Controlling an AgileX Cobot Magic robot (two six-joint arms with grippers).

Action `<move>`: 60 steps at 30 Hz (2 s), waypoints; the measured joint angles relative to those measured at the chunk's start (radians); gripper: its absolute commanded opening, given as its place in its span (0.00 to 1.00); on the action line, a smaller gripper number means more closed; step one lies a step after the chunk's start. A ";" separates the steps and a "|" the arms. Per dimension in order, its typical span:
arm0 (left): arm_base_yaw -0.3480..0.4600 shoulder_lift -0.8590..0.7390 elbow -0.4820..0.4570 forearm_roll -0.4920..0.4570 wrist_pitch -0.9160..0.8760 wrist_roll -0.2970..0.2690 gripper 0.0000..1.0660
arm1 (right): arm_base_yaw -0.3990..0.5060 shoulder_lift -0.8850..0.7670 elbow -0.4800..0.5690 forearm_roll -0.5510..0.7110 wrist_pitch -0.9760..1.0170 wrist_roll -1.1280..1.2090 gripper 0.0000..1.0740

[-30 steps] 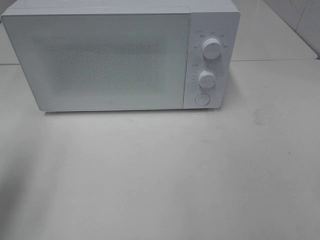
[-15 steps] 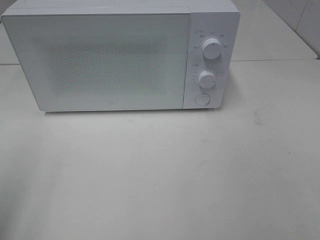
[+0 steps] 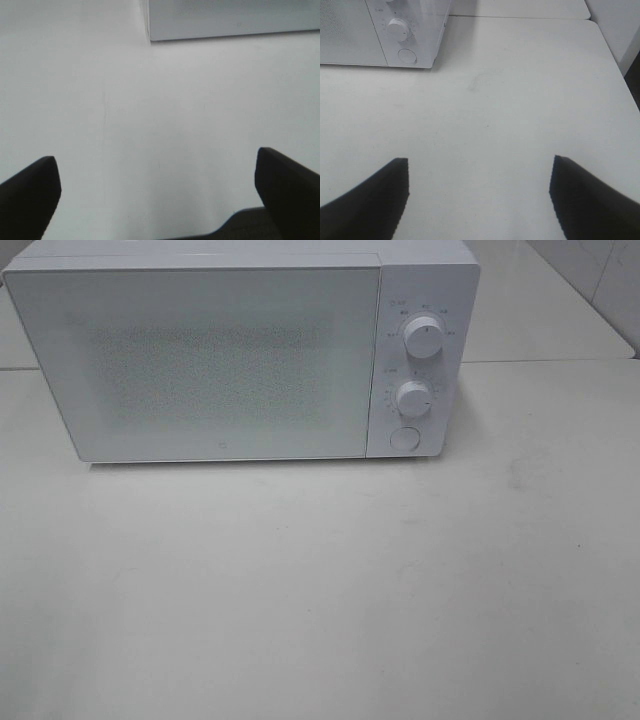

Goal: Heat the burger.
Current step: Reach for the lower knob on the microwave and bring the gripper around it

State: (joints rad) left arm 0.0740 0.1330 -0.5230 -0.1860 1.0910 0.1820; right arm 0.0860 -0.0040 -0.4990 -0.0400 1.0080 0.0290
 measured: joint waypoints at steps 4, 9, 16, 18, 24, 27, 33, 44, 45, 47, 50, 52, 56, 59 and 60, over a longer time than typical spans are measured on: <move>0.000 -0.113 0.002 0.006 -0.001 0.000 0.92 | 0.000 0.000 0.000 0.000 0.000 0.000 0.70; 0.000 -0.138 0.002 0.010 -0.001 0.000 0.92 | 0.000 0.000 0.000 0.000 0.000 0.000 0.70; 0.000 -0.138 0.002 0.011 -0.001 0.000 0.92 | 0.000 0.000 0.000 0.000 0.000 0.000 0.70; 0.000 -0.138 0.002 0.011 -0.001 0.000 0.92 | 0.000 0.000 0.000 0.000 0.000 0.000 0.70; 0.000 -0.138 0.002 0.011 -0.001 0.000 0.92 | 0.000 0.000 0.000 0.000 0.000 0.000 0.70; 0.000 -0.138 0.002 0.011 -0.001 0.000 0.92 | 0.000 0.000 0.000 0.000 0.000 0.000 0.70; 0.000 -0.138 0.002 0.011 -0.001 0.000 0.92 | 0.000 0.000 0.000 0.000 0.000 0.000 0.70; 0.000 -0.138 0.002 0.011 -0.001 0.000 0.92 | 0.000 0.000 0.000 0.000 0.000 0.000 0.70; 0.000 -0.138 0.002 0.011 -0.001 0.000 0.92 | 0.000 0.000 0.000 0.000 0.000 0.000 0.70; 0.000 -0.138 0.002 0.011 -0.001 0.000 0.92 | 0.000 0.000 0.000 0.000 0.000 0.000 0.70; 0.000 -0.138 0.002 0.011 -0.001 0.000 0.92 | 0.000 0.000 0.000 0.000 0.000 0.000 0.70; 0.000 -0.138 0.002 0.011 -0.001 0.000 0.92 | 0.000 0.000 0.000 0.000 0.000 0.000 0.70; 0.000 -0.138 0.002 0.011 -0.001 0.000 0.92 | 0.000 0.000 0.000 0.000 0.000 0.000 0.70; 0.000 -0.138 0.002 0.011 -0.001 0.000 0.92 | 0.000 0.000 0.000 0.000 0.000 0.000 0.70; 0.000 -0.138 0.002 0.011 -0.001 0.000 0.92 | 0.000 0.000 0.000 0.000 0.000 0.000 0.70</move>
State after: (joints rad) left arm 0.0740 -0.0050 -0.5210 -0.1750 1.0900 0.1820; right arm 0.0860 -0.0040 -0.4990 -0.0400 1.0080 0.0290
